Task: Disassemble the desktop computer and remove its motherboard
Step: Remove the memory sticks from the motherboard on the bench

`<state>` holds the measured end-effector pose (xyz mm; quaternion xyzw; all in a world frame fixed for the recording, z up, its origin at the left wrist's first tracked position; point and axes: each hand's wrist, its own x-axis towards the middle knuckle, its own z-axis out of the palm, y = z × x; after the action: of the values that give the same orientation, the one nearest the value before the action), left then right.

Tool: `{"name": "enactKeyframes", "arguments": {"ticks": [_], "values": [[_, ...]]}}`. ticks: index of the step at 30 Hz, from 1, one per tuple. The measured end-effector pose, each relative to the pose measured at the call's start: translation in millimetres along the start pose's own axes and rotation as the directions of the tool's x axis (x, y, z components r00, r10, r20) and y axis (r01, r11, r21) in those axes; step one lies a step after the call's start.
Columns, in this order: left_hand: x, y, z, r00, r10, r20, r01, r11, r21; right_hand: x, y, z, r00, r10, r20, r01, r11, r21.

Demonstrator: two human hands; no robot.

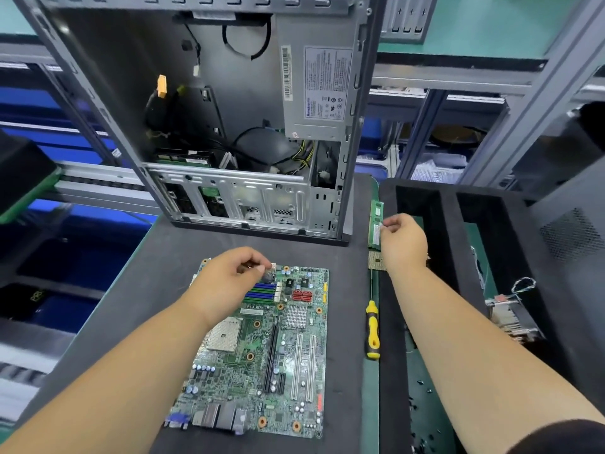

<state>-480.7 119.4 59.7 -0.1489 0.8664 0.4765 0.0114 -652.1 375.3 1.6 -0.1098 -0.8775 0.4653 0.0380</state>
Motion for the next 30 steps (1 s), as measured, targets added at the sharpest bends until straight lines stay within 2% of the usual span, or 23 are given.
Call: {"name": "enactKeyframes", "arguments": {"ticks": [5,9,11,16,19,24,27,30], "values": [[-17,-1,-7,0.998,0.033,-0.046,-0.034,0.999,-0.010,-49,-23,-7,0.980,-0.184,0.080,0.183,0.983,0.028],[-29,-6,-17,0.995,0.045,-0.087,-0.045,0.999,0.000,-95,-42,-4,0.924,-0.323,0.204,0.326,0.945,0.019],[-34,-13,-22,0.994,0.057,-0.098,-0.054,0.998,0.031,-115,-49,1,0.901,-0.346,0.261,0.351,0.936,0.030],[-36,-47,-30,0.975,0.179,-0.133,-0.125,0.934,0.335,-154,-51,28,0.858,-0.368,0.358,0.385,0.923,0.026],[-37,-69,-31,0.967,0.200,-0.160,-0.114,0.896,0.429,-170,-44,45,0.826,-0.409,0.388,0.462,0.886,-0.049],[-39,-91,-36,0.977,0.125,-0.172,-0.058,0.935,0.350,-187,-34,57,0.881,-0.341,0.328,0.382,0.922,-0.069],[-37,-99,-43,0.979,0.163,-0.121,-0.112,0.931,0.346,-194,-36,63,0.883,-0.343,0.321,0.393,0.914,-0.105],[-32,-106,-49,0.972,0.193,-0.135,-0.140,0.936,0.324,-197,-39,67,0.910,-0.307,0.278,0.363,0.914,-0.180]]}}
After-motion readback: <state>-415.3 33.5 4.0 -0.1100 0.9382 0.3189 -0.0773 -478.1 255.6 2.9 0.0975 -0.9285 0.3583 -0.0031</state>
